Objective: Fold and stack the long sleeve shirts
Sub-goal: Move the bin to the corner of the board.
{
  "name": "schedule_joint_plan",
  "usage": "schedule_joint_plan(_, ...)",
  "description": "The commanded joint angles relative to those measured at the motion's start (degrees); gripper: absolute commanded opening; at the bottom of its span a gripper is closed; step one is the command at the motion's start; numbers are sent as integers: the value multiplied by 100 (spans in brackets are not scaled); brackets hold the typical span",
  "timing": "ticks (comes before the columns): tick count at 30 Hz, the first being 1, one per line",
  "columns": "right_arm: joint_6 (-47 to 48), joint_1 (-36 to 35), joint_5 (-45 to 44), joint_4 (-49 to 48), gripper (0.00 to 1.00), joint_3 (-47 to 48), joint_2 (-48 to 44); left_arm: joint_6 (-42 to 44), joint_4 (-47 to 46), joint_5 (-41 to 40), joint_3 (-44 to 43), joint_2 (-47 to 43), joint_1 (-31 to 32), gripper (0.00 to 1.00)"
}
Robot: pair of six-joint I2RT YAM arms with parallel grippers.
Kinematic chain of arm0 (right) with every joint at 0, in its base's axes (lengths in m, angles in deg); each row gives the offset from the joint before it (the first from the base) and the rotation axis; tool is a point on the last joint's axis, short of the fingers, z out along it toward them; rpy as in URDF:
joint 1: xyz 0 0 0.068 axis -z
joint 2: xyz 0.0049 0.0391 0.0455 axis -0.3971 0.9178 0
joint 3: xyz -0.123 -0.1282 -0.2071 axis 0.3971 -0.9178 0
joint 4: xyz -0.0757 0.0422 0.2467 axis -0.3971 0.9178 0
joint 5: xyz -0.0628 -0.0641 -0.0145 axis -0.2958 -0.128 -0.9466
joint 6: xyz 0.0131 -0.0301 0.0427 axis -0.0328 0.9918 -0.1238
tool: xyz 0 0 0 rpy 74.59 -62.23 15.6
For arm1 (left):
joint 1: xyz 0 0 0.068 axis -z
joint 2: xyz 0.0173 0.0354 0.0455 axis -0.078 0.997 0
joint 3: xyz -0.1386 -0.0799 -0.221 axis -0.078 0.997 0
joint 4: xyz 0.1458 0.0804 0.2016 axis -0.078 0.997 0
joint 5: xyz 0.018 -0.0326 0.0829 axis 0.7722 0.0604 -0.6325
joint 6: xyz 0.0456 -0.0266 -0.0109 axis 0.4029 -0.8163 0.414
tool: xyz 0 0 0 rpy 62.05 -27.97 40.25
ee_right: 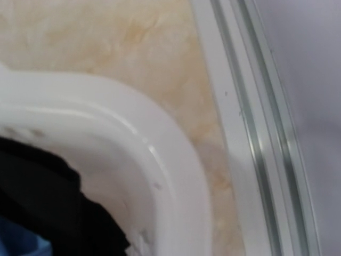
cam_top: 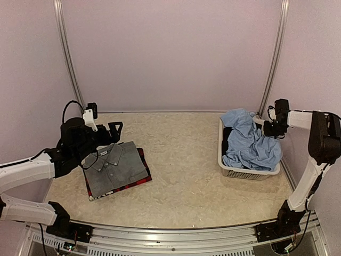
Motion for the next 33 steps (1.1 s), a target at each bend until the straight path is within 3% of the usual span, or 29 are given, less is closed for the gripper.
schedule_joint_plan(1,753,32,-479,724,17,-401,-381,124,-195,87,-346,218,37,99)
schedule_joint_plan(5,601,27,-771,883,24,-681,-642,77,-148,197,-516,477,67,99)
schedule_joint_plan(13,81,-53,-1408,769,64,-757,-1080,55,-27,-22,-502,505,269,99)
schedule_joint_plan(18,-190,-789,-1881,639,86,-831,-1779,-5,-50,-179,-327,301,297,99)
schedule_joint_plan(26,-678,-2938,-1792,713,90,-650,-1679,-69,-53,-364,-163,126,328,99)
schedule_joint_plan(33,-1122,-3881,-1284,604,85,-185,-553,-145,-22,-305,-171,197,337,99)
